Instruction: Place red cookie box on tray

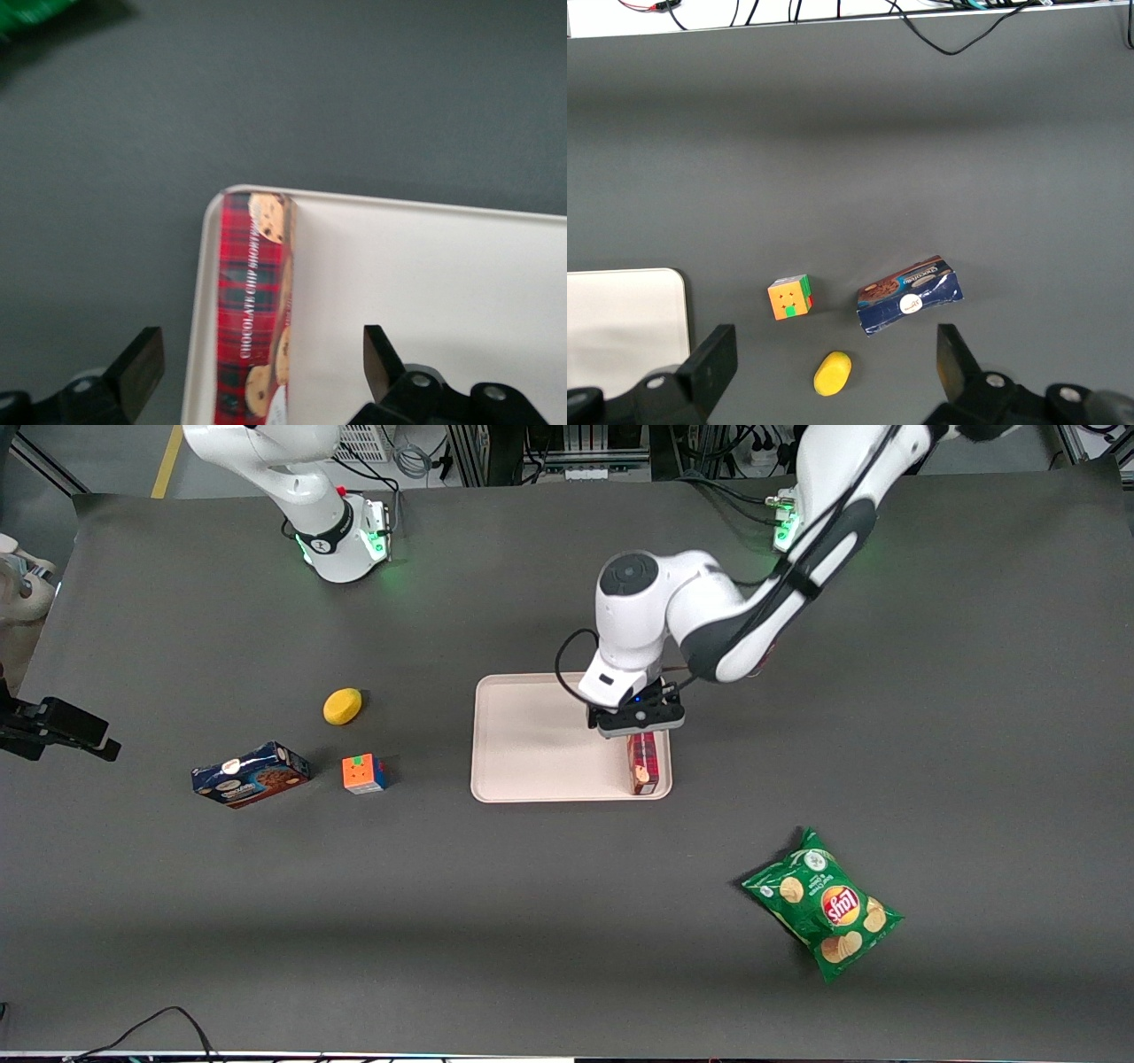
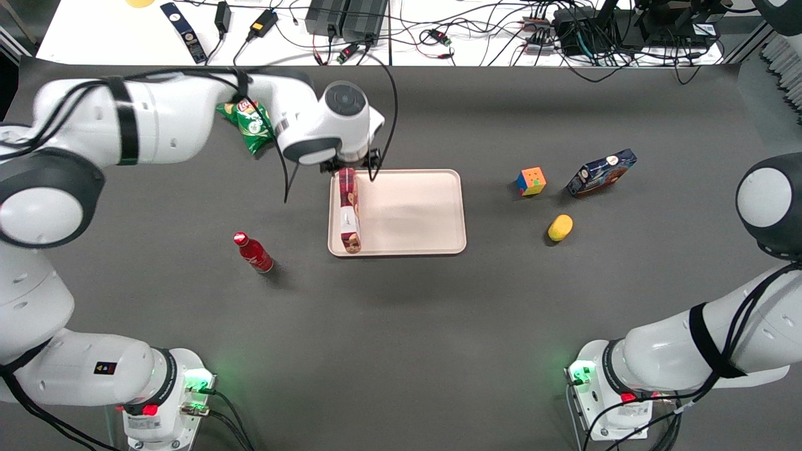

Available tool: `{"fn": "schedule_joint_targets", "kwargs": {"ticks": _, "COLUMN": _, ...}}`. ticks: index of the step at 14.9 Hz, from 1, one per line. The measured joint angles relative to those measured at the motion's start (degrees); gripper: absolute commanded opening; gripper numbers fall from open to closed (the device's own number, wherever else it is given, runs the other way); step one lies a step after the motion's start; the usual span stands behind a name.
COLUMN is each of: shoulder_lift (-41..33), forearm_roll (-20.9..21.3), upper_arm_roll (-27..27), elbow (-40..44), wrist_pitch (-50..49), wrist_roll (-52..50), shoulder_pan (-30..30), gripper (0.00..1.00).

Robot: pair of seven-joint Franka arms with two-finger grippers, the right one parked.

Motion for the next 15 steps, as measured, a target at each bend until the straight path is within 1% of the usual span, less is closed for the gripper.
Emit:
{"fn": "schedule_joint_targets", "kwargs": {"ticks": 1, "shoulder_lift": -2.4, "forearm_roll": -1.8, "upper_arm_roll": -0.1, "elbow": 1.0, "wrist_pitch": -3.1, "wrist_roll": 3.6, "shoulder_pan": 0.0, "gripper": 1.0}}
{"fn": "schedule_joint_targets", "kwargs": {"ticks": 3, "shoulder_lift": -7.0, "forearm_roll": -8.5, "upper_arm_roll": 0.4, "elbow": 4.2, "wrist_pitch": -10.2, "wrist_roll": 14.1, "shoulder_pan": 0.4, "gripper": 1.0}}
{"fn": "schedule_joint_targets", "kwargs": {"ticks": 4, "shoulder_lift": -9.1, "forearm_roll": -11.9, "upper_arm_roll": 1.5, "elbow": 6.5, "wrist_pitch": -14.3, "wrist_roll": 20.1, "shoulder_pan": 0.6, "gripper": 1.0}}
{"fn": "schedule_joint_targets", "kwargs": {"ticks": 6, "shoulder_lift": -12.4, "forearm_roll": -17.2, "upper_arm_roll": 5.3, "elbow": 11.7, "wrist_pitch": -22.2, "wrist_roll": 31.8, "shoulder_pan": 1.2, "gripper": 1.0}}
{"fn": "schedule_joint_targets", "kwargs": {"ticks": 7, "shoulder_lift": -13.8, "forearm_roll": -18.8, "upper_arm_roll": 7.7, "elbow": 13.8, "wrist_pitch": -25.1, "wrist_roll": 36.4, "shoulder_pan": 1.4, "gripper": 1.0}}
{"fn": "schedule_joint_targets", "kwargs": {"ticks": 8, "shoulder_lift": -15.2, "forearm_roll": -19.9, "upper_arm_roll": 10.4, "elbow": 15.2, "wrist_pitch": -26.9, "wrist_roll": 40.9, "shoulder_pan": 1.4, "gripper": 1.0}}
{"fn": "schedule_joint_targets", "kwargs": {"ticks": 10, "shoulder_lift": -18.4, "forearm_roll": -24.2, "upper_arm_roll": 17.1, "elbow": 16.1, "wrist_pitch": -28.1, "wrist_roll": 48.5, "shoulder_pan": 1.3, "gripper": 1.0}}
{"fn": "schedule_joint_targets", "kwargs": {"ticks": 12, "shoulder_lift": -21.5, "forearm_roll": -29.1, "upper_arm_roll": 25.3, "elbow": 15.7, "wrist_pitch": -28.2, "wrist_roll": 53.6, "shoulder_pan": 1.1, "gripper": 1.0}}
{"fn": "schedule_joint_targets", "kwargs": {"ticks": 14, "shoulder_lift": -23.3, "forearm_roll": -34.8, "upper_arm_roll": 34.1, "elbow": 15.3, "wrist_pitch": -28.2, "wrist_roll": 62.7, "shoulder_pan": 1.1, "gripper": 1.0}}
{"fn": "schedule_joint_targets", "kwargs": {"ticks": 15, "shoulder_lift": -23.6, "forearm_roll": -36.7, "upper_arm_roll": 38.0, "elbow": 15.0, "wrist_pitch": -27.8, "wrist_roll": 66.7, "shoulder_pan": 1.1, "gripper": 1.0}}
